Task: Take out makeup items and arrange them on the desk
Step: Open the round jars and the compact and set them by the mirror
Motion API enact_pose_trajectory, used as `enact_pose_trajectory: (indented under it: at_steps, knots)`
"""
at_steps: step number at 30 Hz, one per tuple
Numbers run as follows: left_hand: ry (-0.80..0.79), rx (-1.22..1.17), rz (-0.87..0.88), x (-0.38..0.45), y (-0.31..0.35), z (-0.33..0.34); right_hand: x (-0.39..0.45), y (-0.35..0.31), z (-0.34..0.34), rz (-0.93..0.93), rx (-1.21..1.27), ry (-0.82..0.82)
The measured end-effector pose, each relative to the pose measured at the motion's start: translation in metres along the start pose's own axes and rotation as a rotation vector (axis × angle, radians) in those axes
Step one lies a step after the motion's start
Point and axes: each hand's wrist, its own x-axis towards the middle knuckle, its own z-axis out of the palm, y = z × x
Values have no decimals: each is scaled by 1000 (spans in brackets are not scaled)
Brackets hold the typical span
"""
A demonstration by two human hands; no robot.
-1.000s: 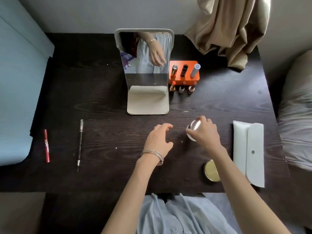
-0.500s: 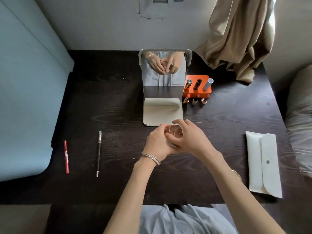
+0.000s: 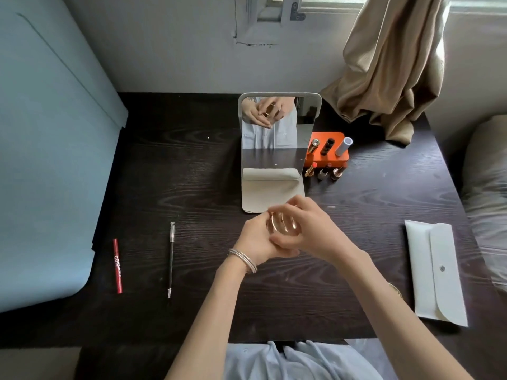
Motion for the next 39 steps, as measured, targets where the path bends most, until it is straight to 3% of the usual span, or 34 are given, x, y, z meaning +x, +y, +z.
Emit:
enact_pose_trajectory:
  at_steps: [3, 6, 11, 15, 19, 23, 27, 32, 35, 39]
  knots:
    - [46, -25, 27, 0, -3, 0, 2, 1, -8, 92, 41, -157]
    - [132, -9, 0, 0, -1, 3, 9, -2, -12, 214, -75, -198]
    - [138, 161, 78, -1, 0, 2, 6, 0, -19, 21, -93, -384]
    - [140, 140, 60, 1, -1, 7, 7, -2, -12, 198, -71, -298]
    - [123, 182, 65, 3, 2, 8, 5, 5, -15, 42, -96, -293]
    - [110, 154, 82, 3, 6, 10, 8, 6, -20, 196, -100, -229]
    - [124, 166, 95, 5, 7, 15, 7, 5, -30, 7, -104, -267]
    - [110, 92, 92, 9, 10, 17, 14, 6, -26, 222, -128, -275]
    - [127, 107, 110, 12, 6, 19, 16, 4, -29, 91, -164, -265]
    - [200, -62, 85, 15, -8, 17, 22, 1, -29, -17, -183, -286]
